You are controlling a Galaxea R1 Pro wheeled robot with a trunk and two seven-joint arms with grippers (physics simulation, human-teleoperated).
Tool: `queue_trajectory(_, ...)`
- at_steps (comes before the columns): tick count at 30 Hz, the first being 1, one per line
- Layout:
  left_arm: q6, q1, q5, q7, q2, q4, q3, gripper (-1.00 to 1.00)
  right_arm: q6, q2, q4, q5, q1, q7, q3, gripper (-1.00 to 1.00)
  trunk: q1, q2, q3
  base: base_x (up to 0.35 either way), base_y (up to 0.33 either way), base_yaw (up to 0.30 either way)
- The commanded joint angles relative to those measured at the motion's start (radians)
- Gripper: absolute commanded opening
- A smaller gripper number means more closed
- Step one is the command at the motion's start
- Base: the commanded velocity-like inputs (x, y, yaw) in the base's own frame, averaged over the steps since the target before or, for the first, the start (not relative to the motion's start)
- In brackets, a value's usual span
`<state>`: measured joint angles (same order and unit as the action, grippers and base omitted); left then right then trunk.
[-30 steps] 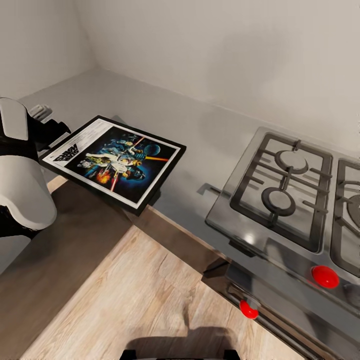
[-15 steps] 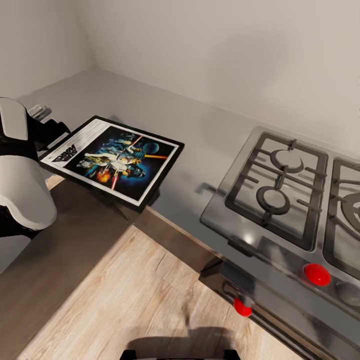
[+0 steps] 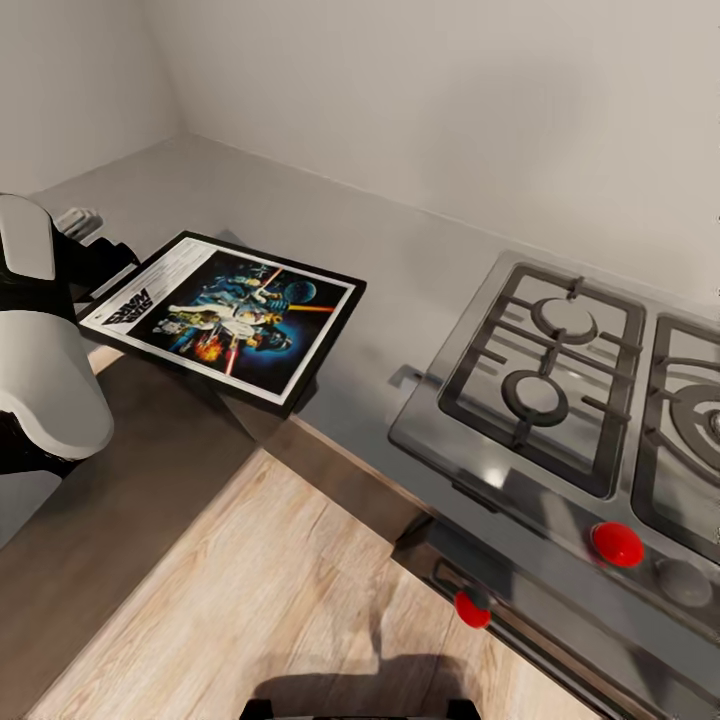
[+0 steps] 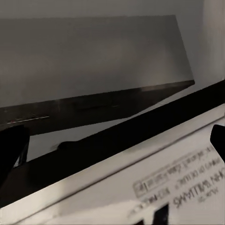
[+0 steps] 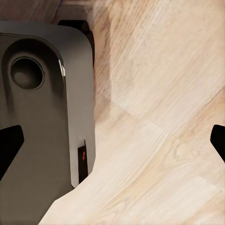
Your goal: Pick up the poster from the kitchen countertop and hang it on one of the wall nails in the kitchen.
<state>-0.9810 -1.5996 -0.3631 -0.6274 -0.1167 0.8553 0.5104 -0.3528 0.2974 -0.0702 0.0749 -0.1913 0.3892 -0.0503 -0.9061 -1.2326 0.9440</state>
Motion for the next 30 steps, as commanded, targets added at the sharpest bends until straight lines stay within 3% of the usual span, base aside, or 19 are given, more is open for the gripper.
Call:
queue_trajectory(1,-0.005,0.0,-0.022,-0.017,0.0,-0.043,0.002,1.0,0.0,0.0,0.001,0.008,0.0,0.01,-0.005,1.0,0.0,0.0,0.001,-0.089,-0.114,0.0)
queue_trajectory(30,-0.005,0.0,-0.022,-0.017,0.0,-0.041,0.002,1.0,0.0,0.0,0.001,0.008,0.0,0.01,-0.005,1.0,0.0,0.0,0.001,-0.033,-0.107,0.0)
